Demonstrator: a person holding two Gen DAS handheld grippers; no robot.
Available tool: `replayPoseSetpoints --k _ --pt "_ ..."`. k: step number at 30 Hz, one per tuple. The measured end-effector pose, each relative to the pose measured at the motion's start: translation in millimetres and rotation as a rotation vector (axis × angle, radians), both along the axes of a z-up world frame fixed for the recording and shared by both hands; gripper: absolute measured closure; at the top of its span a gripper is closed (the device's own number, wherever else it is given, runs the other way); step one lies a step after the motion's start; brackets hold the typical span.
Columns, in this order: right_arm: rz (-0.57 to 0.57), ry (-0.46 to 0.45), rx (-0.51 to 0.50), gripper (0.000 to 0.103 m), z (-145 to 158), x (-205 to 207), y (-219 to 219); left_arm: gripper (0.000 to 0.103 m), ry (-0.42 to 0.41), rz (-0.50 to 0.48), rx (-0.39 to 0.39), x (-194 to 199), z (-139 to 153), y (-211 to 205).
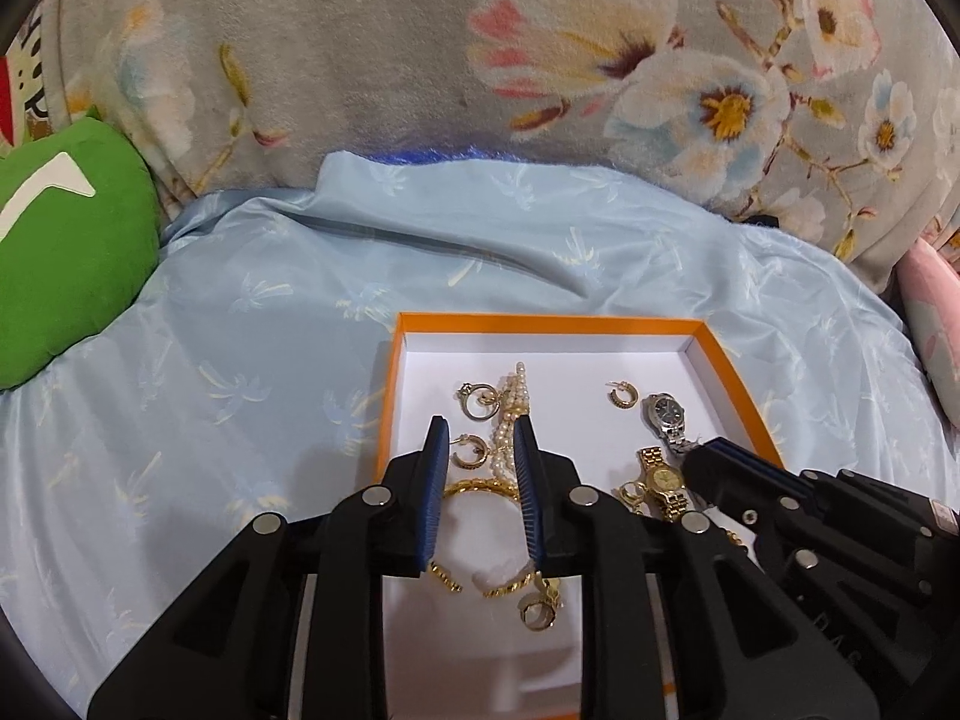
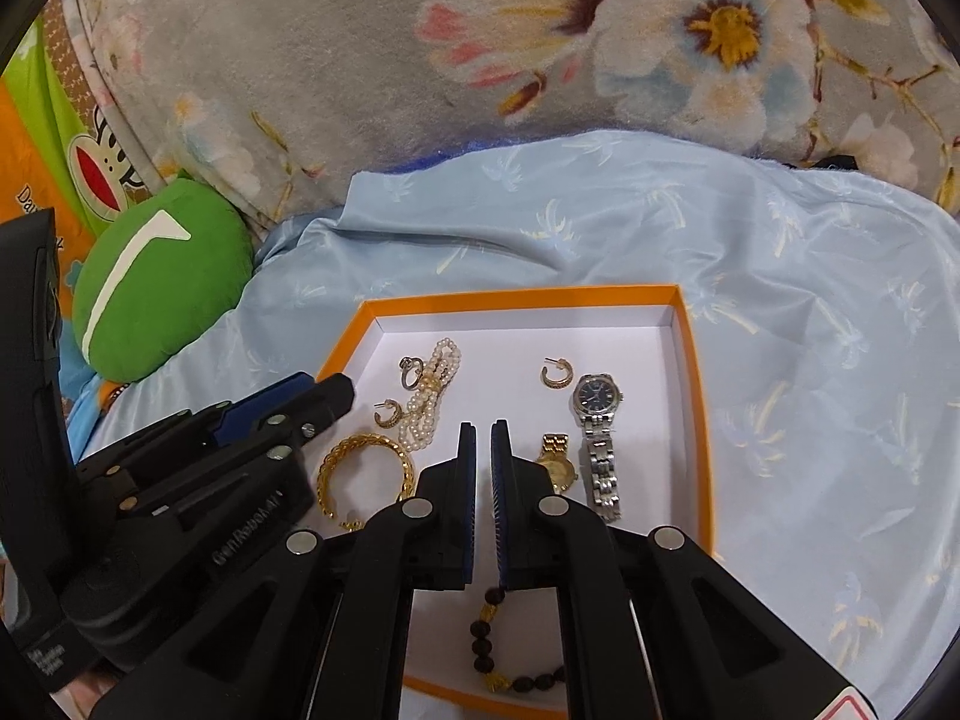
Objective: Organize jewelry
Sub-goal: 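Carry both earrings into the orange box while both tools open, then lift both open tools up out of the orange box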
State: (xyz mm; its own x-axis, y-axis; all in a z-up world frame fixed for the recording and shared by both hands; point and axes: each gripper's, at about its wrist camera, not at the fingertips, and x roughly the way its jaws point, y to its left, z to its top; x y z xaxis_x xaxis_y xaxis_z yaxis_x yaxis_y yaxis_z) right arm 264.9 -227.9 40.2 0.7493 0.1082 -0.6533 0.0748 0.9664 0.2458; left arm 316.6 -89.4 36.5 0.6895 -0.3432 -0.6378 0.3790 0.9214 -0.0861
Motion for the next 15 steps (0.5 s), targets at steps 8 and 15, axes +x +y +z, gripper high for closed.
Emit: replayPoseSetpoints --k 8,15 --pt "-0.041 -0.016 -0.081 0.097 5.9 -83.3 5.1 0.082 -0.051 0.018 0.013 -73.5 9.2 36.5" --pt "-0.079 0.041 -0.105 0.096 -21.5 -148.1 13.3 0.082 0.003 0.039 0.061 -133.4 -16.9 48.1"
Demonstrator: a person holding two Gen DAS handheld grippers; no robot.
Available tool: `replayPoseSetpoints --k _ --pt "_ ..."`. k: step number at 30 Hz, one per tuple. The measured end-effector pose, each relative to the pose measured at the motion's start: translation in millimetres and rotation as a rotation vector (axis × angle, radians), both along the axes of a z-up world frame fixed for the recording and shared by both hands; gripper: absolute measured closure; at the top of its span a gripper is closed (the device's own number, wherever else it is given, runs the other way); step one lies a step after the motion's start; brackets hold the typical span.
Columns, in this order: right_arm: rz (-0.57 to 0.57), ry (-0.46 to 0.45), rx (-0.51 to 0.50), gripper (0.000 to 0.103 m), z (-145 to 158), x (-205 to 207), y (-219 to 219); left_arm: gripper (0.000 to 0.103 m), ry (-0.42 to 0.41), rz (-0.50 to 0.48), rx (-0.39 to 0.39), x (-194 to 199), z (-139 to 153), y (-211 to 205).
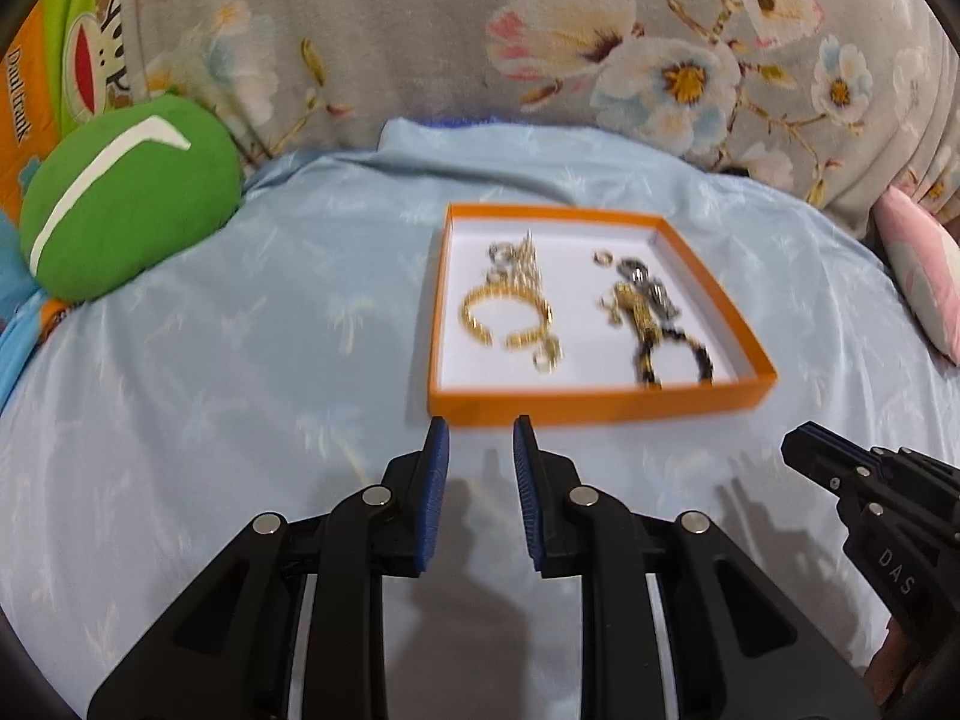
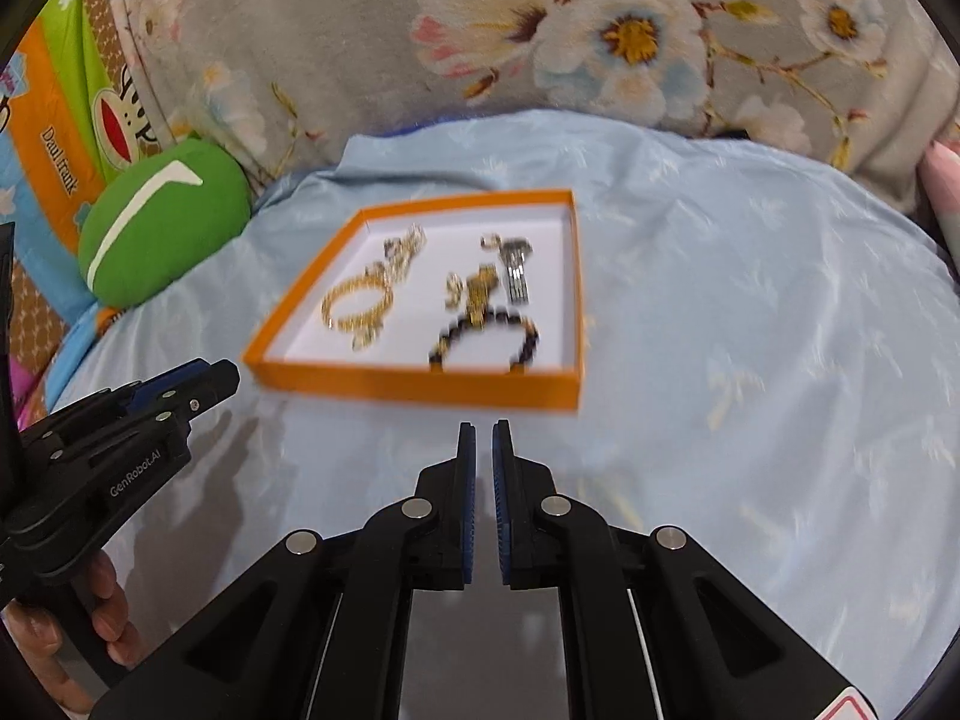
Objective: Organize jewelry
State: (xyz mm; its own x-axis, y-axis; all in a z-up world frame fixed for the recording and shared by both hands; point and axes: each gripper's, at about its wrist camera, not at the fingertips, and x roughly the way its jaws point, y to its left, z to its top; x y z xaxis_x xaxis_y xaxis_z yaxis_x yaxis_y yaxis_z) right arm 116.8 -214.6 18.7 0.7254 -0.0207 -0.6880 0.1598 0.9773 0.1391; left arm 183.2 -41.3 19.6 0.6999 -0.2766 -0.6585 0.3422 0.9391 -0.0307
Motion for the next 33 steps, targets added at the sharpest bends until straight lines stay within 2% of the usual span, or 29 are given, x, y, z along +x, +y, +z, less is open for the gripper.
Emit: replayPoseSetpoints --k 5,13,15,20,22,23,24,26,33 --pt "-0.015 0.023 0.01 0.096 -12.2 -21.6 5.3 0.082 0.022 0.0 0.014 -20.6 -12.9 -1.7" --pt "-0.02 0.023 0.005 0.095 -13.9 -31.3 14.8 0.082 0.028 0.019 0.032 -35.4 -19.6 -5.1" --pt "-0.02 0.026 0.009 0.091 -14.6 -32.6 16.6 0.082 0.027 0.031 0.035 -36.8 -20.0 -4.0" --pt "-0.022 0.017 -0.014 0.071 -13.1 -36.4 24.7 0.082 0.025 0.044 0.054 -39.4 -20.3 -5.6" --pt "-0.025 0.014 -0.024 0.065 -12.4 -37.3 27.1 0.074 0.024 0.047 0.059 -41.4 -20.6 -6.3" --pt "-0.026 0.011 -0.027 0.063 -12.1 -37.9 27.9 0.066 0.022 0.049 0.064 -42.8 -20.6 -7.8" --pt "-0.028 0.01 -0.033 0.062 -11.8 -38.3 28.8 0.061 0.017 0.051 0.068 -44.2 -20.4 -8.4" --pt "-0.032 0.009 -0.047 0.056 -11.5 -38.8 30.7 0.061 0.007 0.052 0.078 -46.7 -19.7 -10.6" --pt "-0.062 0.024 -0.068 0.049 -13.2 -39.0 30.9 0.06 0.039 0.072 0.093 -46.9 -24.1 -13.6"
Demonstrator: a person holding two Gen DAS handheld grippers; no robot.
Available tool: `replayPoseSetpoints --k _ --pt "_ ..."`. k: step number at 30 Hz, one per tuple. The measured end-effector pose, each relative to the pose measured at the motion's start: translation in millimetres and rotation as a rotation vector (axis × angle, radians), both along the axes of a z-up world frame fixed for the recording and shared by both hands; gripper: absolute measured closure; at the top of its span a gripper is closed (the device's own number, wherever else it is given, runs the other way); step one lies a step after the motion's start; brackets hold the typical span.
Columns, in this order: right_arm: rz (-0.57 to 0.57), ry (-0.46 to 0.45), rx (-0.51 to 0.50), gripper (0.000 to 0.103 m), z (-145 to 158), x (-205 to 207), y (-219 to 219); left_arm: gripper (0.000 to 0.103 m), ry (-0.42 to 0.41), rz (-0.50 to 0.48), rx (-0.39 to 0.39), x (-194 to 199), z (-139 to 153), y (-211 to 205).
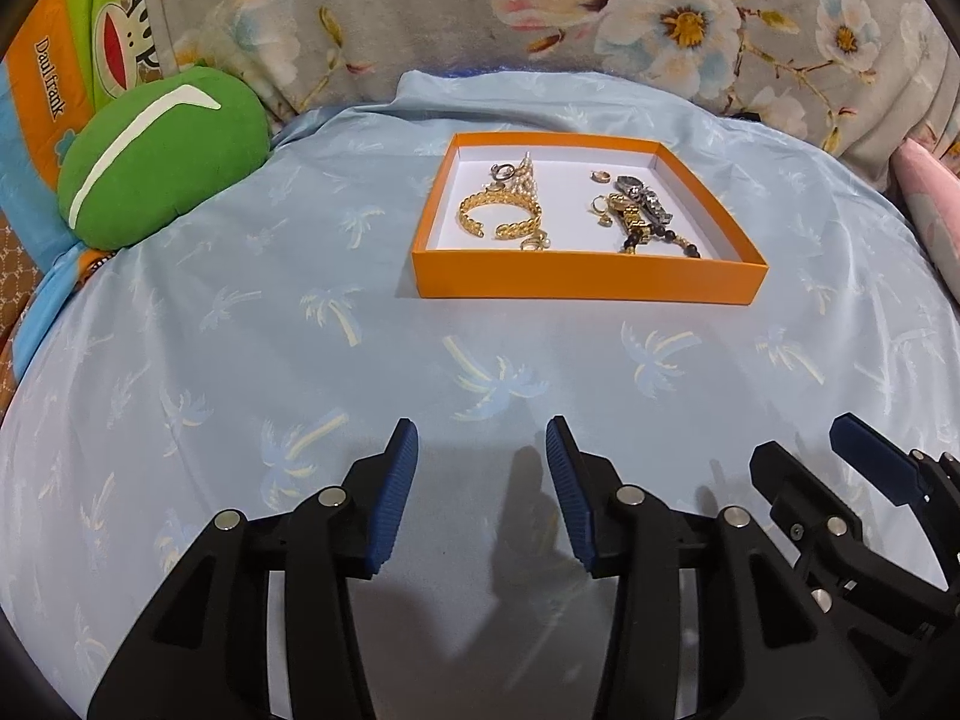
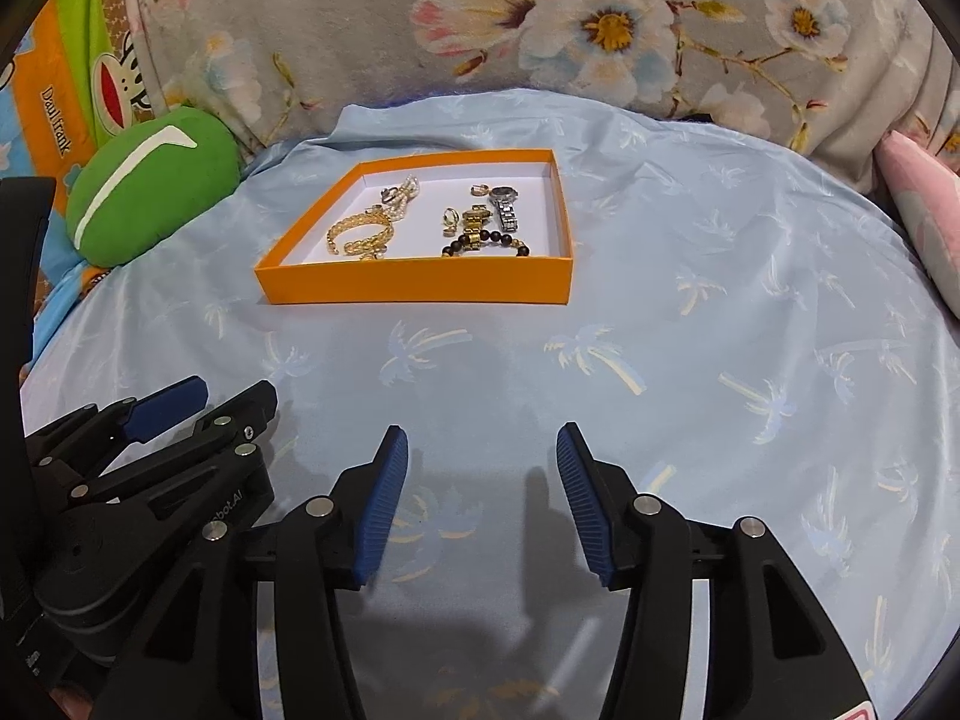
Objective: Organize jewelry
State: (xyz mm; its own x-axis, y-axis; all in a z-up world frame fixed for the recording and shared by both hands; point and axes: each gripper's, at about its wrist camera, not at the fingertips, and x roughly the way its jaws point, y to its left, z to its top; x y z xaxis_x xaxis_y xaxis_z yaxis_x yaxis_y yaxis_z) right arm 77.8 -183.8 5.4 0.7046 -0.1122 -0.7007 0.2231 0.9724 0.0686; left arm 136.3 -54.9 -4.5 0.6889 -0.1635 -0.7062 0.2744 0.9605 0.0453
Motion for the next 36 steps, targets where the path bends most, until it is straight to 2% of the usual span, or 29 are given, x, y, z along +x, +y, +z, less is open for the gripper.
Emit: replayPoseSetpoints --k 2,6,9,16,18,36 --pt "-0.015 0.016 -0.01 0.047 -1.5 0.8 0.5 0.059 -0.006 0.01 0.011 -0.6 0.1 -0.2" --pt "-0.035 0.041 -0.023 0.047 -4.5 1.7 1.1 0.05 -0.023 0.037 0.037 -2.8 1.3 -0.7" --pt "-0.034 0.045 -0.015 0.046 -5.9 1.7 -1.1 0.046 -0.04 0.055 0.051 -4.5 2.9 -0.2" --pt "-0.036 0.048 -0.009 0.046 -7.2 1.6 -3.1 0.043 -0.048 0.063 0.059 -5.4 4.0 -0.6" --pt "-0.034 0.047 -0.006 0.046 -7.2 1.5 -3.4 0.037 -0.048 0.082 0.067 -4.8 4.0 0.6" --pt "-0.033 0.046 -0.01 0.046 -6.8 2.4 -1.9 0.036 -0.037 0.083 0.057 -3.2 3.1 2.7"
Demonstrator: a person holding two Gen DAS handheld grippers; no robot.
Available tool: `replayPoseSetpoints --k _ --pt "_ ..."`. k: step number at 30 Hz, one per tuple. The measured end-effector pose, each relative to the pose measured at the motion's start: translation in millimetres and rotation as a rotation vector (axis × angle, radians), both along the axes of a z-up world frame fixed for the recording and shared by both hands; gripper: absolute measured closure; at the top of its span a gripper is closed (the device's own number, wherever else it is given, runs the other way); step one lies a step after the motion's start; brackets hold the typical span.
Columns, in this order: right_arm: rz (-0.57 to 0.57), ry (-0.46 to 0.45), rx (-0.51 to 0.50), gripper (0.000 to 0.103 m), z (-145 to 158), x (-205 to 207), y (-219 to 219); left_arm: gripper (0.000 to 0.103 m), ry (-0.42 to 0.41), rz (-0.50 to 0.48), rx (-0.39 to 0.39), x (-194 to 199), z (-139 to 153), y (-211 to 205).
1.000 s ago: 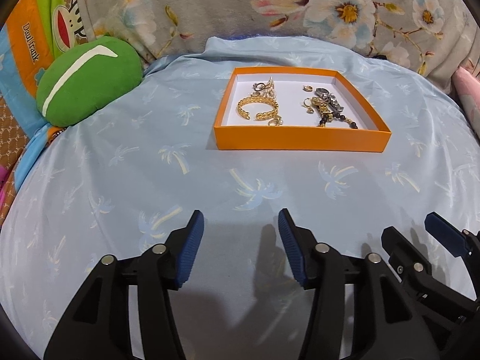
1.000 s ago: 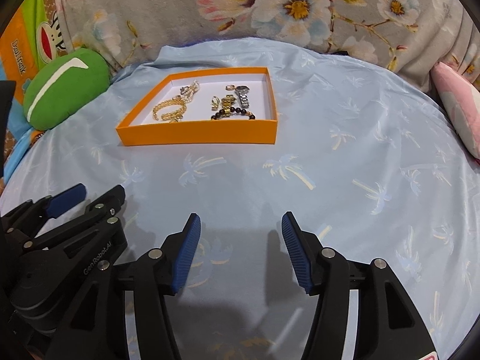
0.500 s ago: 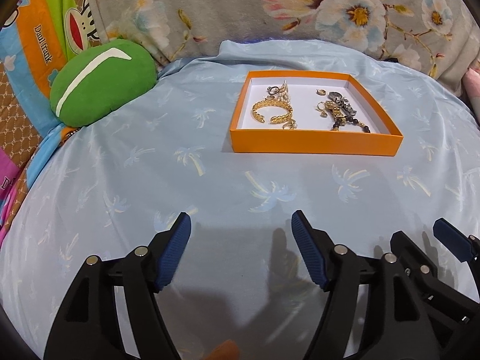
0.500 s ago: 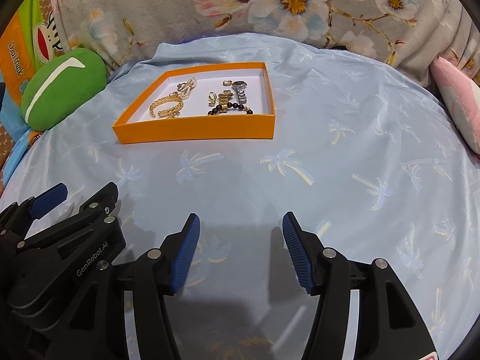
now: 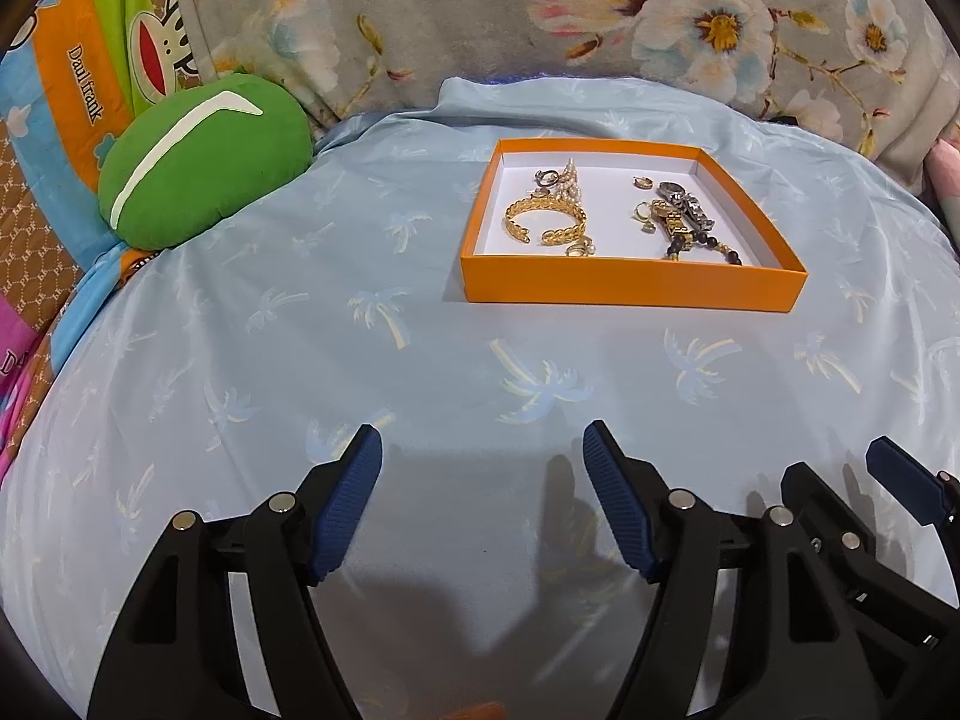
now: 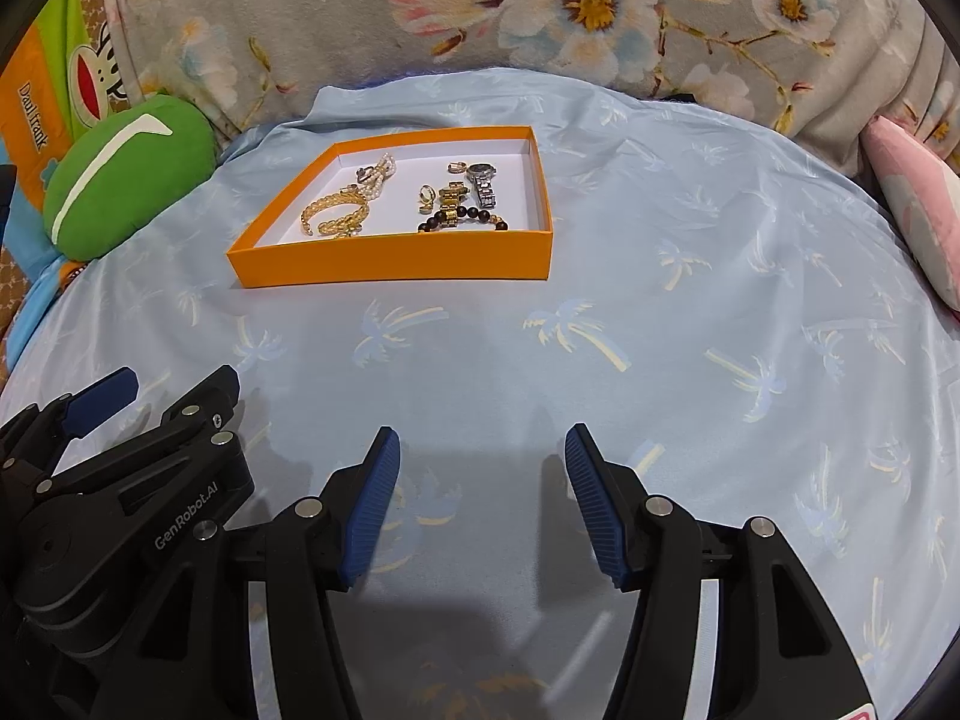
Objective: Organize jewelry
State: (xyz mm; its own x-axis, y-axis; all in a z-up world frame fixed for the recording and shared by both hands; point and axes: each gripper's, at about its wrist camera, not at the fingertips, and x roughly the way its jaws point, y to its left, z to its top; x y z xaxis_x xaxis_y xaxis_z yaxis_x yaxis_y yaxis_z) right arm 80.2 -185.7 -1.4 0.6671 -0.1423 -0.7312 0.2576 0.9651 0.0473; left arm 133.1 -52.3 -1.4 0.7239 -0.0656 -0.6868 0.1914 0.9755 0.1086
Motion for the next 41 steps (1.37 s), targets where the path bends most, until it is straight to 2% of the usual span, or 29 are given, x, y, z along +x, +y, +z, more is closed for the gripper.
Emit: replayPoseSetpoints --k 41 --pt "-0.007 -0.001 -0.011 0.046 3.2 -0.3 1.3 0.036 -0.016 0.017 0.017 -0.5 3.4 3.4"
